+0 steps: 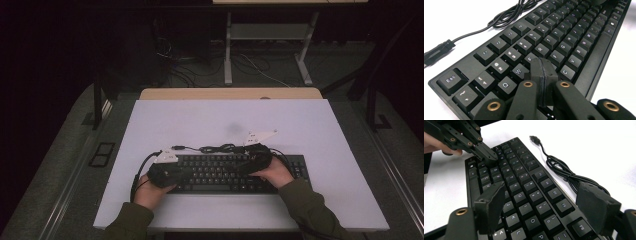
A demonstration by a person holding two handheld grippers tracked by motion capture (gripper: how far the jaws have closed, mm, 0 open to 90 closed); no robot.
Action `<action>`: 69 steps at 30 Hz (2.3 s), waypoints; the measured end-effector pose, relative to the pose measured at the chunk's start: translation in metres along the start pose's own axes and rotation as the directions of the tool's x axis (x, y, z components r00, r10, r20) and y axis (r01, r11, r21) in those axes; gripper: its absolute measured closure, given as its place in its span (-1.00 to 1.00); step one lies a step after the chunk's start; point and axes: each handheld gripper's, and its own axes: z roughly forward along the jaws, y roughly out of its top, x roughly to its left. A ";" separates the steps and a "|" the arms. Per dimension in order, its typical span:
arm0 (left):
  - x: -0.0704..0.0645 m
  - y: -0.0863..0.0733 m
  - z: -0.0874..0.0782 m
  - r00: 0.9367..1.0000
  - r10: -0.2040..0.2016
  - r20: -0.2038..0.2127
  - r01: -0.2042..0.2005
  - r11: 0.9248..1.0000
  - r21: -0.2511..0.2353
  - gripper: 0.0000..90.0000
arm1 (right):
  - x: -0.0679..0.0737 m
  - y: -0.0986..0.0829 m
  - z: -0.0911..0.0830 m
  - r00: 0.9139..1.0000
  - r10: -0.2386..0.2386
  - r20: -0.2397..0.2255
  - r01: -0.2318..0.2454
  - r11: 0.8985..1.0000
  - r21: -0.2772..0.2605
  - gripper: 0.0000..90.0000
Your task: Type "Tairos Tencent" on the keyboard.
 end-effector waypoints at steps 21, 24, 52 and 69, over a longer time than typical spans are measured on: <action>-0.001 0.004 -0.009 1.000 -0.013 -0.002 0.013 0.998 -0.054 0.90 | 0.000 0.000 0.000 1.000 0.003 -0.002 -0.003 1.000 -0.001 -0.48; -0.001 0.004 -0.010 1.000 -0.025 -0.006 0.025 0.998 -0.062 0.79 | 0.000 0.000 0.000 1.000 0.004 -0.003 -0.004 1.000 -0.001 -0.48; -0.010 0.006 -0.008 1.000 -0.027 0.003 0.027 0.996 -0.090 -0.26 | 0.000 -0.002 -0.010 1.000 0.015 -0.012 -0.015 1.000 -0.008 -0.55; -0.028 0.011 0.001 0.994 0.041 0.100 -0.036 0.998 -0.056 0.53 | -0.002 -0.003 -0.008 1.000 0.013 -0.006 -0.013 1.000 -0.007 -0.56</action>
